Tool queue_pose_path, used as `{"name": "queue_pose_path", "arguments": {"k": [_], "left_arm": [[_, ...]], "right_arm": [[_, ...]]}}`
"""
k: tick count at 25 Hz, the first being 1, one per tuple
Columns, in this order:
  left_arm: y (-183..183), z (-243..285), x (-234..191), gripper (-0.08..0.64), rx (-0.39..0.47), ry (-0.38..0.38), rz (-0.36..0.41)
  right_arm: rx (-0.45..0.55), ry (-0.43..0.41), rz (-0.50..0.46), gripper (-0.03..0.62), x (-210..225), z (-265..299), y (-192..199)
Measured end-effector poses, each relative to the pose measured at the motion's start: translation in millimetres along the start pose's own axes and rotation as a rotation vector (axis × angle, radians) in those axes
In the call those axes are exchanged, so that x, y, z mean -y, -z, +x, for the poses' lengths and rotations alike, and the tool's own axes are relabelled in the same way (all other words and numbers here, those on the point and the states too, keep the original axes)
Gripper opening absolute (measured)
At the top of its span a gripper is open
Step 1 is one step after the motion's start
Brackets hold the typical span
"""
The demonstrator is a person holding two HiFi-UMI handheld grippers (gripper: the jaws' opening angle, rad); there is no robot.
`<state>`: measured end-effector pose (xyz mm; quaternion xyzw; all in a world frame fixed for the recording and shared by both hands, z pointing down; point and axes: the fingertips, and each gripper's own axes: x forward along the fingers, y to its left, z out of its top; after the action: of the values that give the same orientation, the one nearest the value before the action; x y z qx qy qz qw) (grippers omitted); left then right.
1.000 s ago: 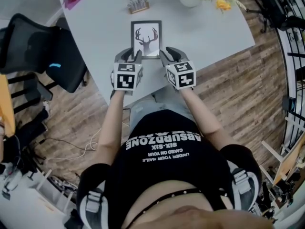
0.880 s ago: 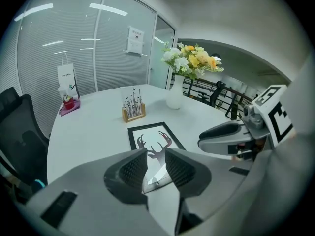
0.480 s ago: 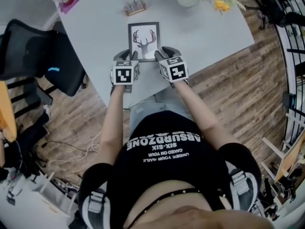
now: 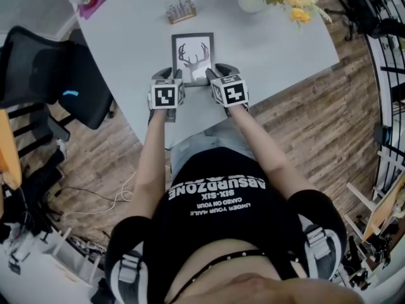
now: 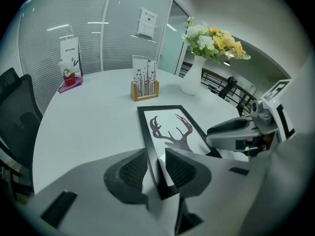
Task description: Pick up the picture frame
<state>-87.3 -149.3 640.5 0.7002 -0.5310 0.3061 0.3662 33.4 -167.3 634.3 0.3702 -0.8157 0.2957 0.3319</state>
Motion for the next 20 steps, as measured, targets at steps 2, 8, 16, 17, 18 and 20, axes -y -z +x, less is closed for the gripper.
{"name": "queue_pose_path", "arguments": {"k": [2, 8, 16, 17, 18, 20], "left_arm": [[4, 4, -1, 0.103, -0.013, 0.006, -0.007], [10, 14, -3, 0.103, -0.035, 0.022, -0.010], [15, 16, -4, 0.101, -0.048, 0.048, -0.051], [15, 17, -4, 0.101, -0.046, 0.049, -0.055], [16, 17, -4, 0.101, -0.043, 0.048, -0.061], [16, 18, -5, 0.101, -0.030, 0.044, -0.080]], "right_arm": [[-0.009, -0.002, 0.008, 0.126, 0, 2, 1], [-0.040, -0.005, 0.029, 0.127, 5, 9, 12], [-0.025, -0.011, 0.043, 0.135, 6, 10, 13], [-0.025, -0.010, 0.046, 0.137, 6, 10, 14], [-0.024, -0.010, 0.047, 0.138, 7, 10, 15], [-0.014, -0.009, 0.044, 0.140, 7, 10, 15]]}}
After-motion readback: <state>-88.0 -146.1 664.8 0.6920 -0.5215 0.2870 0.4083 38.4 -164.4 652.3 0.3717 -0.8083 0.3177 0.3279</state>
